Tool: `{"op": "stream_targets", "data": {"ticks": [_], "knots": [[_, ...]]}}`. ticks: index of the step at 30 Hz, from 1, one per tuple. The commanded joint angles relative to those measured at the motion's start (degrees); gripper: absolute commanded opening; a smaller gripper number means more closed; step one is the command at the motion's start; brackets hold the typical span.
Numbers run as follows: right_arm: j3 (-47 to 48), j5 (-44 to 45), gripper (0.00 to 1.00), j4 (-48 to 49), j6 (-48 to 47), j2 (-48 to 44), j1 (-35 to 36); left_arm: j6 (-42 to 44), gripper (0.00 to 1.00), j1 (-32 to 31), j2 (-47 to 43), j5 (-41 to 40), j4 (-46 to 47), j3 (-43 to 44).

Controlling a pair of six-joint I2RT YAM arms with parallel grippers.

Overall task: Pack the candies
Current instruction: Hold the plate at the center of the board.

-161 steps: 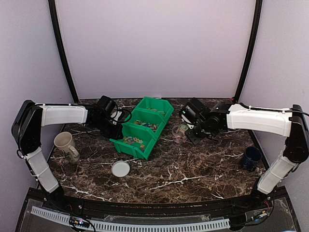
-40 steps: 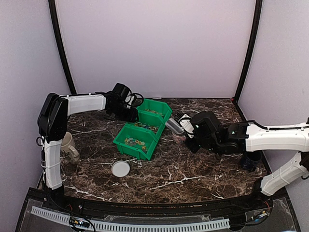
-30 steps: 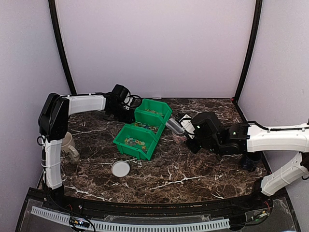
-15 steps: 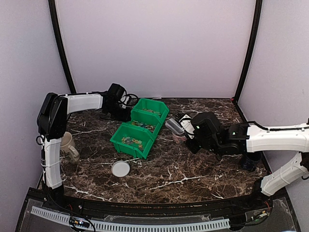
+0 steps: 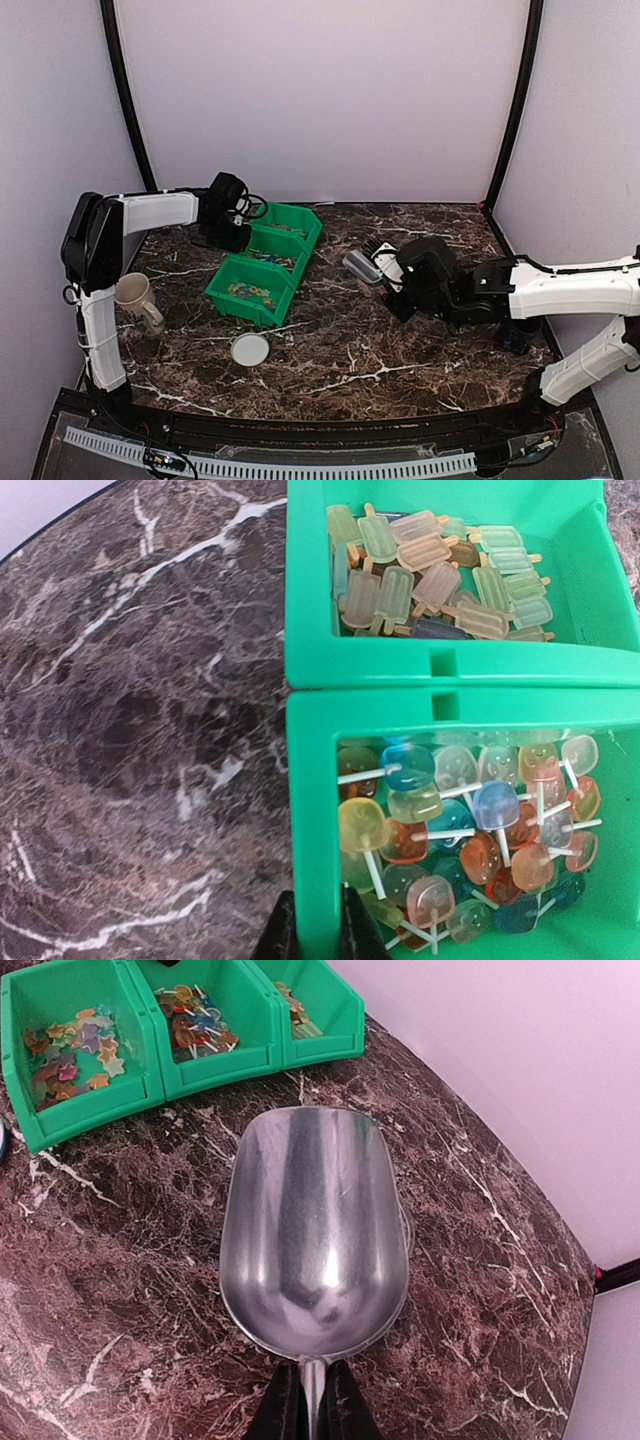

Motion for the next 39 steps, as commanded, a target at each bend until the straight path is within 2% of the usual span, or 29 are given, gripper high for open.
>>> {"op": "stream_targets", "data": {"ticks": [1, 10, 23, 30, 39], "knots": [[-1.4, -0.9, 0.00, 4.0, -0.2, -2.1, 0.6, 4.0, 0.00, 0.7, -8.7, -10.0, -4.5, -4.0], [-1.8, -2.7, 0.00, 4.6, -0.2, -3.6, 0.6, 6.3, 0.00, 2.0, -12.1, -13.3, -7.4, -5.8], [-2.3, -3.4, 0.00, 4.9, 0.1, -5.1, 0.6, 5.1, 0.00, 2.0, -17.3, -10.9, -12.6, -12.3], [-2.2, -3.0, 0.00, 4.9, 0.3, -5.1, 0.6, 1.7, 0.00, 1.9, -18.6, -5.6, -13.0, -15.0], [-1.4, -3.0, 0.00, 4.9, 0.3, -3.4, 0.7, -4.4, 0.00, -1.7, -18.6, -5.3, -10.2, -17.3]]}}
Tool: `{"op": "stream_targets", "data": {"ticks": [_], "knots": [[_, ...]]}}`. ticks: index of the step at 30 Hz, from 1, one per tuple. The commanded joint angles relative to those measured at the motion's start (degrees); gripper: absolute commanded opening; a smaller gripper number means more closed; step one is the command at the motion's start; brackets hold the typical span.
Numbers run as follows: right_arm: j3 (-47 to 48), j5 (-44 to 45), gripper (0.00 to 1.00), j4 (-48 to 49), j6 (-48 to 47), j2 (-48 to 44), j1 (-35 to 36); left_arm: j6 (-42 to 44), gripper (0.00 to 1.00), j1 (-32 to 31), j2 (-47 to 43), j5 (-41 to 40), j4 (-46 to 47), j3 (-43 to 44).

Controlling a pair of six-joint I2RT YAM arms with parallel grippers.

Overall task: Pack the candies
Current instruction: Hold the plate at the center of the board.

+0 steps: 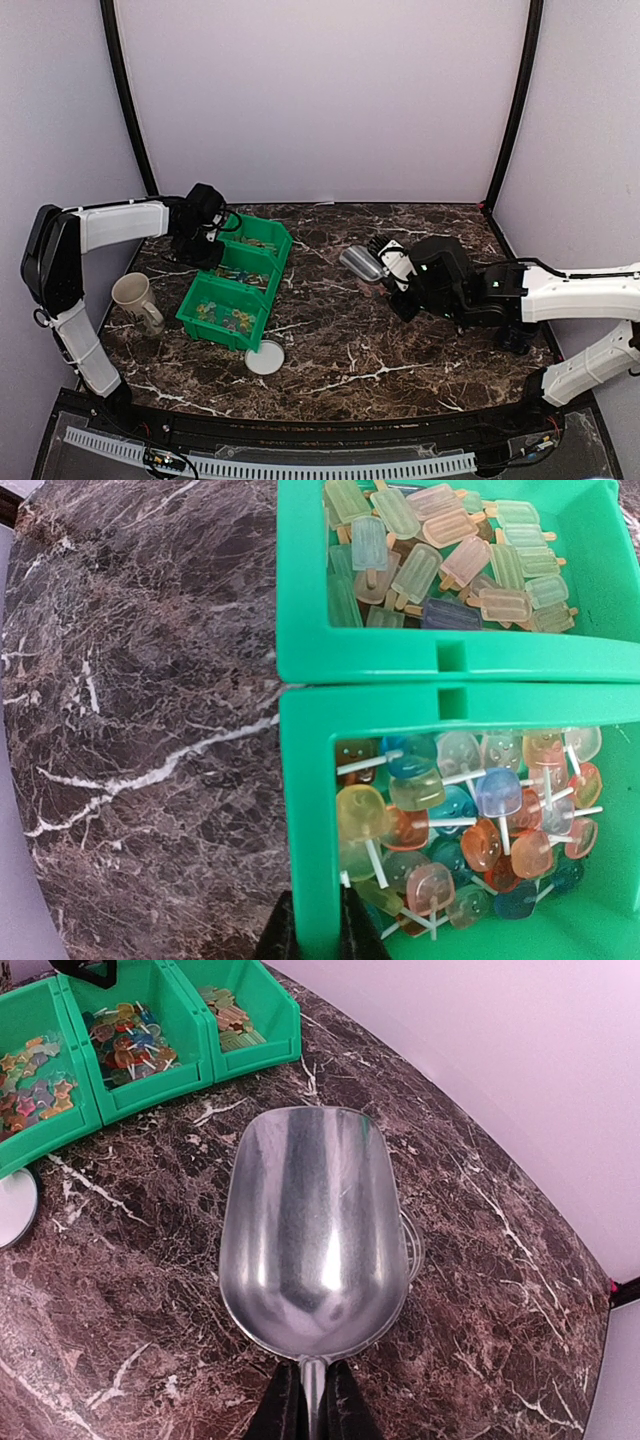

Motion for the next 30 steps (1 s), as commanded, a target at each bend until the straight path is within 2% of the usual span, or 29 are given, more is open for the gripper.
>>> {"op": "stream_targets", "data": {"ticks": [1, 10, 15, 21, 27, 30], "knots": [[1.1, 0.4, 0.00, 2.3, 0.3, 0.9, 0.7, -2.6, 0.00, -2.5, -1.6, 2.1, -2.3, -0.6], [3.0, 0.3, 0.00, 1.0, -0.3, 1.9, 0.6, -7.3, 0.00, -6.9, 0.8, 8.2, 1.5, 1.1], [5.8, -2.3, 0.00, -1.4, -1.1, 3.8, 0.7, -6.4, 0.00, -7.6, 2.4, 12.0, 5.1, 1.1], [13.6, -5.9, 0.00, -8.1, -3.2, 9.2, 0.8, -1.6, 0.00, -7.5, 4.0, 11.4, 8.3, 4.0], [26.1, -7.5, 0.00, -19.3, -5.1, 17.4, 1.0, 0.7, 0.00, -7.6, 4.4, 16.8, 13.0, 4.3], [32.6, -5.2, 0.00, -24.9, -5.1, 21.8, 1.1, 0.3, 0.00, -7.5, 3.6, 21.3, 16.7, 2.4]]}}
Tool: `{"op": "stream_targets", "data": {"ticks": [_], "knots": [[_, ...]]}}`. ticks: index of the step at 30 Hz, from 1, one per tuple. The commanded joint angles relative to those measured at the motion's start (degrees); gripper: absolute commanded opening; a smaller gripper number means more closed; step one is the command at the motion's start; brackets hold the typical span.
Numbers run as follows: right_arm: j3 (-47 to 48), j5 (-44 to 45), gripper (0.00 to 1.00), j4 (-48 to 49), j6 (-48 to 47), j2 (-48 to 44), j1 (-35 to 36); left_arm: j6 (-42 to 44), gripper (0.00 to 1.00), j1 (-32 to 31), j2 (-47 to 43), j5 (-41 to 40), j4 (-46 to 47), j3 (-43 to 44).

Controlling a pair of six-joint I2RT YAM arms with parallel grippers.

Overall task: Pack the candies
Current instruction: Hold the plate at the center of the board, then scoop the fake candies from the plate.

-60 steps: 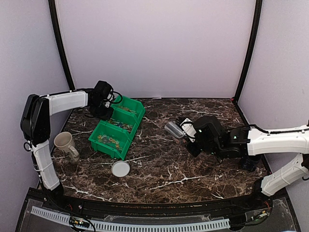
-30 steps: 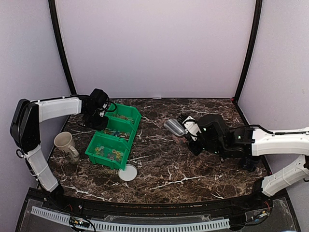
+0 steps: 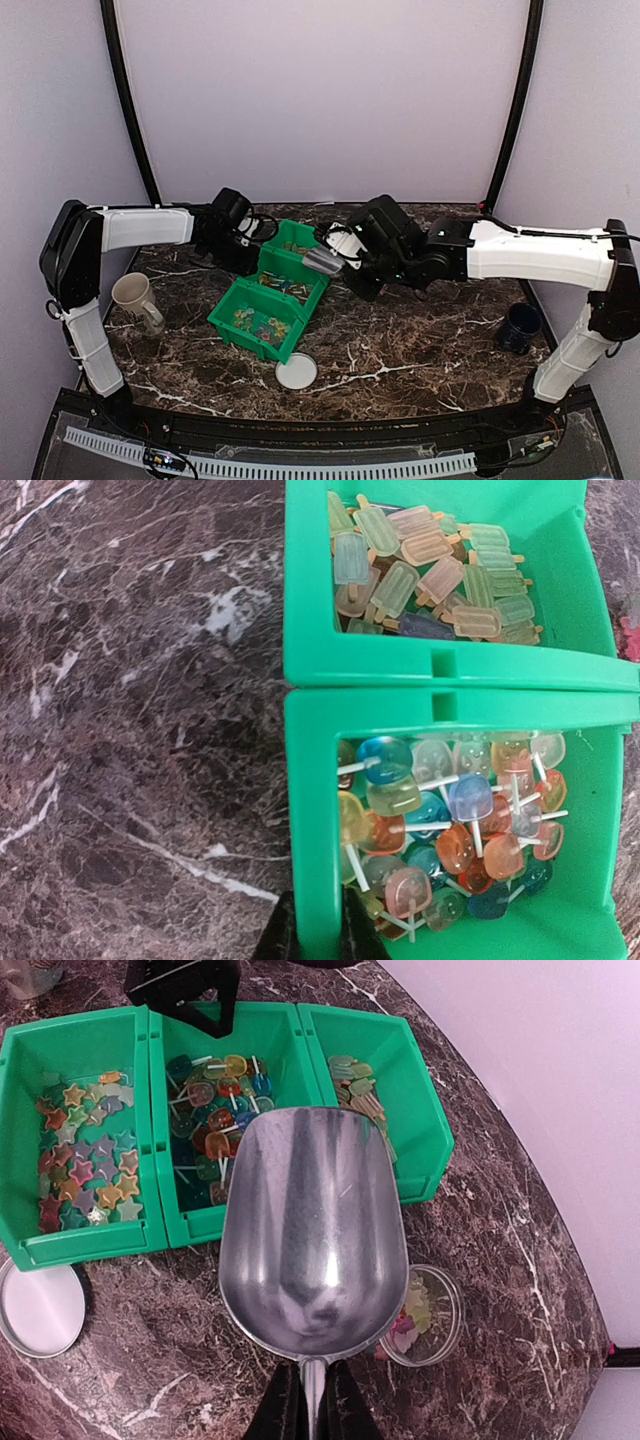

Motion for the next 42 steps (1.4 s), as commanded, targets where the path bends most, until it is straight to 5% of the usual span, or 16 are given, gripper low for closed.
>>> {"op": "stream_targets", "data": {"ticks": [1, 13, 25, 35, 42], "knots": [[8.3, 2.6, 0.00, -8.8, -0.5, 5.0, 0.6, 1.1, 0.00, -0.1, -2.3, 8.3, 9.3, -0.9], [6.3, 7.4, 0.00, -0.4, 5.7, -1.0, 0.5, -8.5, 0.00, 6.8, -5.3, 23.0, 20.9, -8.7], [3.9, 7.9, 0.00, 0.5, 6.9, -2.8, 0.5, -4.9, 0.00, 6.8, -0.5, 8.9, 6.6, -1.2], [2.3, 8.1, 0.00, 1.3, 7.2, -2.9, 0.5, -3.7, 0.30, 6.8, 2.0, 6.0, 2.7, 2.0], [1.1, 7.8, 0.00, 2.0, 7.4, -3.3, 0.5, -3.3, 0.31, 6.8, 3.9, 6.0, 2.3, 3.2]]}}
